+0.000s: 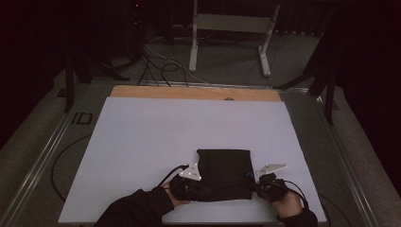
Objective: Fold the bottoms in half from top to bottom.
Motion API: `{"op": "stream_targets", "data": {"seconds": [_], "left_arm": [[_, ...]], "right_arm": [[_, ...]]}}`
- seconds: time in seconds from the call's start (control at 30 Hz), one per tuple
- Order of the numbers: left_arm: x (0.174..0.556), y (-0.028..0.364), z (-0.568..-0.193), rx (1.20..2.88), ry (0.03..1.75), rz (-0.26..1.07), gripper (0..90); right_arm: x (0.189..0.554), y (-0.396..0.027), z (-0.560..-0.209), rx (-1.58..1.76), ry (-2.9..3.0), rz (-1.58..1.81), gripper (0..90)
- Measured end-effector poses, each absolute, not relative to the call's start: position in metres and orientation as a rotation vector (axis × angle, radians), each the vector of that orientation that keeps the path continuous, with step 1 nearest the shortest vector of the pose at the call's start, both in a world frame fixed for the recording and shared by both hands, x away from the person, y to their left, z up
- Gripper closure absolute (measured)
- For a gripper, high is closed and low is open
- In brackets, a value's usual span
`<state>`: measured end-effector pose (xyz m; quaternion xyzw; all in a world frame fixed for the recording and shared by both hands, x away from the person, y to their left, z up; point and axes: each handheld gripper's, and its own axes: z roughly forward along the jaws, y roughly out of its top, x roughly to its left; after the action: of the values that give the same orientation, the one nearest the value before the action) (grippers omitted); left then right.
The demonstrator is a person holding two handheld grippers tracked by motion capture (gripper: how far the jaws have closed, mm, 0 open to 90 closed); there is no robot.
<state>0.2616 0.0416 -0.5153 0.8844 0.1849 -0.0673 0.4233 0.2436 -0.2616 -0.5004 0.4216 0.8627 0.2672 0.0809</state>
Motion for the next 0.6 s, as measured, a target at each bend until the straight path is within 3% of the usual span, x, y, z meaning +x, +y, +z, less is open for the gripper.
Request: {"op": "stream_targets", "data": {"seconds": [0.17,0.3,0.6], "left_arm": [[0.263,0.043,-0.514,2.182,0.463,-0.199,79.1],[0.261,0.042,-0.507,2.161,0.461,-0.186,68.0],[0.267,0.049,-0.491,2.142,0.508,-0.162,43.2]], "right_arm": [[0.243,-0.261,-0.497,1.253,2.571,0.824,90.0],[0.242,-0.264,-0.490,1.262,2.538,0.869,89.9],[0.243,-0.265,-0.480,1.279,2.461,0.939,62.1]]}}
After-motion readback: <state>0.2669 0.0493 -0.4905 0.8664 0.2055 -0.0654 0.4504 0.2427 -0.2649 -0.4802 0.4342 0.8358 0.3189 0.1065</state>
